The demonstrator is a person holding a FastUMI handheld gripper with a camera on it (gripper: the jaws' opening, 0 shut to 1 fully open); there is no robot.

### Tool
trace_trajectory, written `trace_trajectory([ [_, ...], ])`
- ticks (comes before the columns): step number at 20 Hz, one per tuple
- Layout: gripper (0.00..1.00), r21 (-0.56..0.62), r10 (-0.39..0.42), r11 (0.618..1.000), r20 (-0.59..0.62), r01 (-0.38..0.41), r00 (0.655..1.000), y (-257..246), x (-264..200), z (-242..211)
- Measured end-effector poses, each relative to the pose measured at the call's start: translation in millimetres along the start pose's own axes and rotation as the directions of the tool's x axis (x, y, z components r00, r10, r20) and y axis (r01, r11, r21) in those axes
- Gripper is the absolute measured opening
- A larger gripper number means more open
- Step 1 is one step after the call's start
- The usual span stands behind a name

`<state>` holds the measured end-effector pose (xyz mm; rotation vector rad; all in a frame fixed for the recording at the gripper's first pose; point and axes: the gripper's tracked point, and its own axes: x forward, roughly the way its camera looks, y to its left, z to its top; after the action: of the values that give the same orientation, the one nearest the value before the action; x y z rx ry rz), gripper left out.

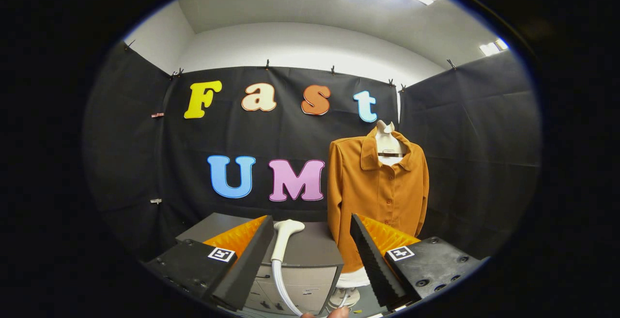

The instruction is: Iron the clothes twice with a garment steamer, once on the left side and once on the right side.

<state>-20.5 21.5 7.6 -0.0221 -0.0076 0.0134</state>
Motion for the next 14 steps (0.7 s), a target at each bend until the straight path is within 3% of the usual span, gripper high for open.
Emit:
trace_trajectory([
  [9, 0.97, 0.028, 0.032, 0.999, -0.093, -0.029, 0.995, 29.8, 32.6, -28.0],
  [14, 0.98, 0.021, 0.060, 0.998, -0.288, -0.056, 0.956, 50.2, 87.8, -90.8],
])
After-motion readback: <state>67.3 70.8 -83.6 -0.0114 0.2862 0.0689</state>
